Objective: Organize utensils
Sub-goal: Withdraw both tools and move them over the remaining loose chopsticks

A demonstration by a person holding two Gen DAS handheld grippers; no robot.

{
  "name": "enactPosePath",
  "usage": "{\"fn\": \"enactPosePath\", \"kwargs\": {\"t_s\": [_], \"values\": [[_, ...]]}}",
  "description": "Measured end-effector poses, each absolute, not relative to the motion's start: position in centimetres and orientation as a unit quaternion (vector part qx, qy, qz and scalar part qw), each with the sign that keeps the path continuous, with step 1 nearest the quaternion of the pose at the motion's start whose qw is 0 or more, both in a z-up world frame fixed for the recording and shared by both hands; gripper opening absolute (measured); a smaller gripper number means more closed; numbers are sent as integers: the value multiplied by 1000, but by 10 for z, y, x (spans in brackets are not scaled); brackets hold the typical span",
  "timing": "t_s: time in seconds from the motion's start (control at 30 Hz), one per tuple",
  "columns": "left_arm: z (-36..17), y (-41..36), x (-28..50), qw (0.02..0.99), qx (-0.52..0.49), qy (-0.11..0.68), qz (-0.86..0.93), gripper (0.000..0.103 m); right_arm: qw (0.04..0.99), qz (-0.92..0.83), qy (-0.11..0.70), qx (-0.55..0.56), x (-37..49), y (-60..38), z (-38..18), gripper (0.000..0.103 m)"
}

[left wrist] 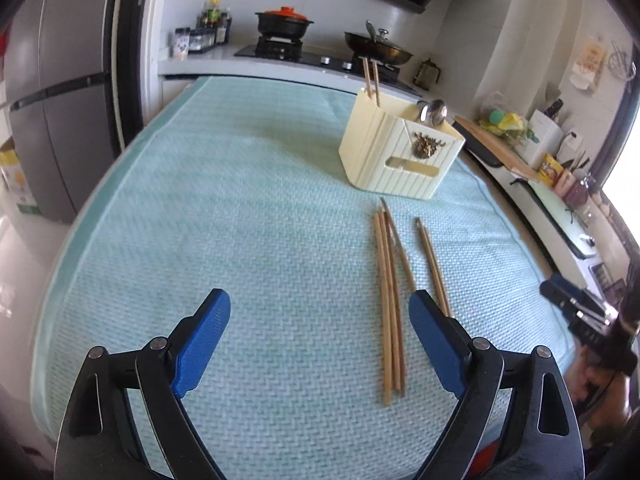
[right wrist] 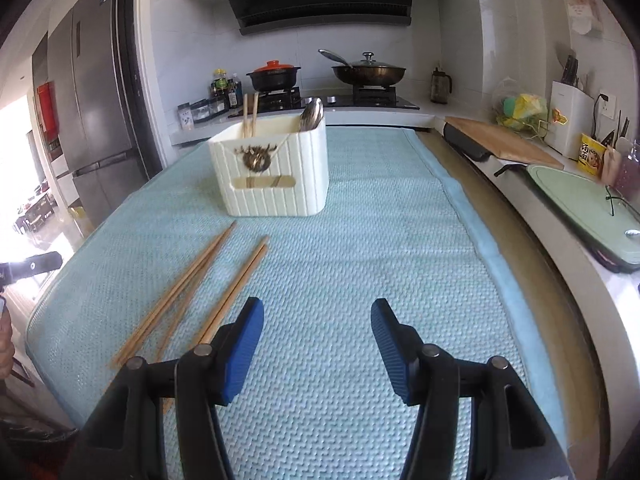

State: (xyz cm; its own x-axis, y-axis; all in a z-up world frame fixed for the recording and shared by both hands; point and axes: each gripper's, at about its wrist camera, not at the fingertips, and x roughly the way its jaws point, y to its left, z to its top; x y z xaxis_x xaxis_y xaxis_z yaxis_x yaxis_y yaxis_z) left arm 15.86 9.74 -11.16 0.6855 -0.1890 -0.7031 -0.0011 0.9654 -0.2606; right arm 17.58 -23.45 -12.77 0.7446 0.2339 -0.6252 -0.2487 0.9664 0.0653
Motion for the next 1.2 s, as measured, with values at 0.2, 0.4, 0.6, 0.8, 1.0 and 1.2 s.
{"fn": "enactPosePath", "kwargs": {"t_s": [0.2, 0.4, 0.6, 0.8, 1.0, 1.2], "values": [[-122, 83, 152, 912, -103, 393, -54, 92, 926, 137, 348, -42, 164, -216, -146, 57], [-131, 83, 145, 909, -107, 399, -52, 92, 926, 149, 344, -56, 158, -203, -148, 57], [-138, 81, 142, 908, -98, 405, -47, 92, 918, 159, 358, -54, 155, -198, -157, 57], [-147, 80, 158, 903, -98, 415, -52, 92, 917, 148, 368, -42, 160, -203, -161, 57], [-152, 70, 190, 902, -84, 418, -69, 92, 911, 139, 388, -22, 170, -209, -165, 57], [-168, 56, 215, 893, -54, 439, -78, 92, 912, 143, 383, -31, 166, -204, -162, 57]]}}
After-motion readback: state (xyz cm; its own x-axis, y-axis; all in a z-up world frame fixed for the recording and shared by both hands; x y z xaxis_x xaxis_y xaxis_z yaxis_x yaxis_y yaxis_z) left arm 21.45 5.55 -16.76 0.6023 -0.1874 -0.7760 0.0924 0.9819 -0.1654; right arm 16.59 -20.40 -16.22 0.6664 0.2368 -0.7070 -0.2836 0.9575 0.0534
